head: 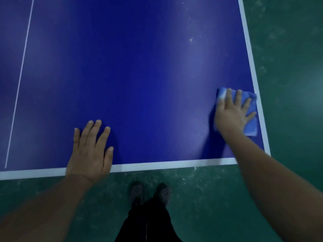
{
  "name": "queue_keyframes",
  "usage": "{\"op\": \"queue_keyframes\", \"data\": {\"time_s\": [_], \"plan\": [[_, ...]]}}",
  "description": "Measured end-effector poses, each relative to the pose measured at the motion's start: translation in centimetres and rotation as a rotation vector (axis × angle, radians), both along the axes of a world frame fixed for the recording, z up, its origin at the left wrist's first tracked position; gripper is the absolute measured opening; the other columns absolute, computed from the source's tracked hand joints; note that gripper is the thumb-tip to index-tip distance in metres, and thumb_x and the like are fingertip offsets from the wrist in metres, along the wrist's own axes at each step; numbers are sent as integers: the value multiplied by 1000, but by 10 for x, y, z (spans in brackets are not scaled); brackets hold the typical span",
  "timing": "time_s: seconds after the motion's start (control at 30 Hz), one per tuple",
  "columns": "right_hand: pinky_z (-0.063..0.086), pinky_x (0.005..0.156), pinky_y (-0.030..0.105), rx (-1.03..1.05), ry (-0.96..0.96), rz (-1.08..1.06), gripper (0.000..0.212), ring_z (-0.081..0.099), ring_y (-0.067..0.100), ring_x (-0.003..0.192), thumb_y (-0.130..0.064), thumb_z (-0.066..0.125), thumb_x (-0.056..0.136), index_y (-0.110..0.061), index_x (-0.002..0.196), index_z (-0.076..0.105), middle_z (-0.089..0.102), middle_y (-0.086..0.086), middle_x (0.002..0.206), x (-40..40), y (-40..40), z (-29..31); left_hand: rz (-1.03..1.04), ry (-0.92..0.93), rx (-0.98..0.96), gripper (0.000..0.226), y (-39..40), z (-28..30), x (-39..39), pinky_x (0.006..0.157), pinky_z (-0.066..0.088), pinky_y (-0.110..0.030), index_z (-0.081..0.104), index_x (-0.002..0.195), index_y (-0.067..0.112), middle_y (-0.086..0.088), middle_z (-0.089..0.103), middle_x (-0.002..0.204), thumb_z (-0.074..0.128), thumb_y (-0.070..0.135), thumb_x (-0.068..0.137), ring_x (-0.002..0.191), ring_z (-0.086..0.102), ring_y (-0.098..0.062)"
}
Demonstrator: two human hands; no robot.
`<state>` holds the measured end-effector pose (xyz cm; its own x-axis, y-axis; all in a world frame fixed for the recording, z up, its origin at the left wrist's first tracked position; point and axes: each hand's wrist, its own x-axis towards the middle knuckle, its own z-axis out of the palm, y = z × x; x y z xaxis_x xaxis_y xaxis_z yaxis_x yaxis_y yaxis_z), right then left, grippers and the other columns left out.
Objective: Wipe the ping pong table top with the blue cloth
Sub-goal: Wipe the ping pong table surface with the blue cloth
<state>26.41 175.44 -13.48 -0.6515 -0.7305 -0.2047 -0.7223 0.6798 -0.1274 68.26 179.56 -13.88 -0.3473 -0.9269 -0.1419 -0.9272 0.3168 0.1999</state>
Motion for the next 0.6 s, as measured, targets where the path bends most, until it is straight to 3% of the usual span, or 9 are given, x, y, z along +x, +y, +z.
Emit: {"op": "queue_keyframes", "data": {"time_s": [0.07, 0.13, 0.2, 0.23, 0.37, 0.5, 0.57, 0.6], "plan": [[3, 115, 71, -8, 51, 132, 55, 3, 36, 153, -48, 22, 104, -37, 158, 20, 9, -1, 168, 64, 6, -6, 11, 8, 0, 65, 0, 0, 1, 120, 8, -60, 42, 146, 1, -21, 27, 158, 27, 40, 96, 149, 17, -36], [4, 115, 70, -44, 68, 496, 53, 13, 38, 152, -47, 28, 103, -35, 154, 30, 22, 1, 165, 133, 43, -10, 11, 12, -2, 64, 1, 0, 0, 120, 7, -60, 38, 150, 7, -20, 25, 159, 25, 41, 97, 150, 15, -35], [1, 119, 64, -20, 45, 797, 51, 7, 34, 154, -52, 24, 105, -40, 154, 27, 20, -6, 165, 157, 88, -11, -1, 9, 2, 62, 1, 0, 0, 121, 5, -59, 35, 153, 15, -20, 23, 159, 24, 42, 98, 150, 13, -35], [0, 120, 63, 24, 34, 829, 52, 1, 31, 154, -56, 19, 105, -43, 154, 23, 13, -9, 166, 145, 99, -11, -4, 6, 8, 61, 1, 0, 0, 121, 4, -59, 35, 153, 18, -19, 23, 160, 23, 43, 98, 150, 12, -35], [-5, 120, 60, 120, 93, 509, 61, -17, 22, 151, -63, 4, 98, -44, 156, 8, -10, -15, 164, 38, 103, -6, 6, -26, 25, 60, 1, 0, 1, 121, 2, -57, 34, 153, 24, -18, 19, 162, 19, 45, 98, 151, 8, -33], [-5, 119, 62, 68, 4, 70, 60, -10, 23, 154, -59, 6, 98, -46, 157, 6, -5, -11, 168, 4, 84, 1, 9, -46, 21, 60, 1, 0, 1, 121, 3, -57, 34, 153, 24, -18, 18, 162, 19, 45, 98, 151, 7, -33], [-7, 119, 63, 56, 16, 39, 60, -8, 25, 154, -59, 5, 99, -45, 156, 6, -5, -11, 167, 31, 79, -3, 6, -53, 10, 60, 2, -2, 1, 121, 4, -57, 35, 153, 23, -18, 19, 161, 21, 45, 98, 151, 9, -34], [-8, 118, 63, 63, 35, 127, 59, -8, 25, 154, -59, 4, 99, -45, 156, 5, -7, -12, 166, 46, 83, -5, 10, -62, 4, 60, 3, -2, 1, 121, 4, -57, 35, 153, 23, -18, 20, 161, 21, 44, 98, 151, 10, -34]]}}
